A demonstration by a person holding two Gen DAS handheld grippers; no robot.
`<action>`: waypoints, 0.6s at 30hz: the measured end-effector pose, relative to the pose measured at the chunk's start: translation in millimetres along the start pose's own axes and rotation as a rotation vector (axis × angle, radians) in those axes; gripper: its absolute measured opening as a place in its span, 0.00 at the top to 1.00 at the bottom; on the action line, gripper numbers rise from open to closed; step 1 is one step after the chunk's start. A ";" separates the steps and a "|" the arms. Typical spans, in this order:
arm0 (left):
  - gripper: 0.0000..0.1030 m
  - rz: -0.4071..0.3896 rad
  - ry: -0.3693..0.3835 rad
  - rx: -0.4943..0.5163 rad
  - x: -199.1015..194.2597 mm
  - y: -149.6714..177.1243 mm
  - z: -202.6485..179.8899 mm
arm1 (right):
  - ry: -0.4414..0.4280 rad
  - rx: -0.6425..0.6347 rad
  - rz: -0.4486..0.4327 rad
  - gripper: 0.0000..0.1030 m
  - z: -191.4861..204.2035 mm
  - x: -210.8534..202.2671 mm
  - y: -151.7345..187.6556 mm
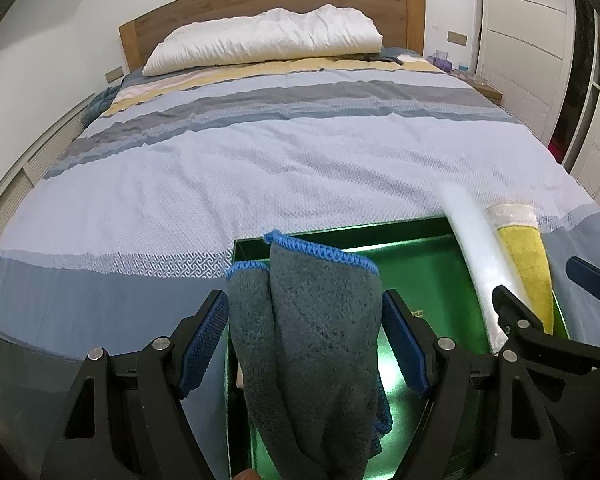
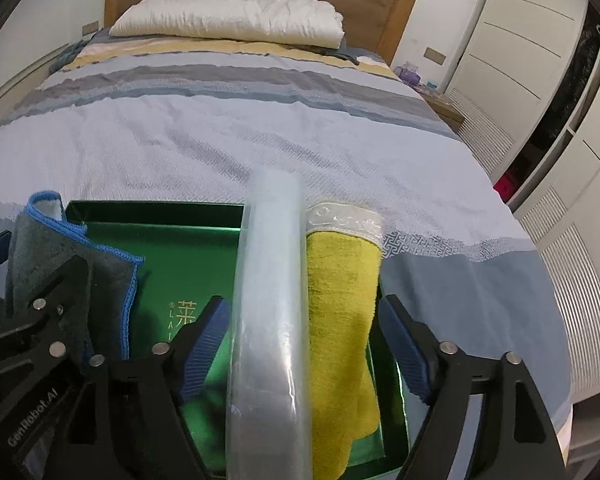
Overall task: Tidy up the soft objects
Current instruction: 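Open left tool to release the mitt while right tool releases the tube, then withdraw both tools from the tray toward the dark grey bottle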
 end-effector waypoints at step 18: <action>0.30 -0.047 0.083 -0.002 -61.9 -4.8 -8.7 | 0.052 0.079 -0.047 0.23 -36.5 -78.7 12.2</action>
Point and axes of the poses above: each gripper's, at about its wrist camera, not at the fingertips, and x roughly the way its jaws point, z to its left, y to its underside, the point moved 7 cm from there along x, roughly the way its jaws point, and after that the axes turned 4 degrees about x, right-handed, at the moved point
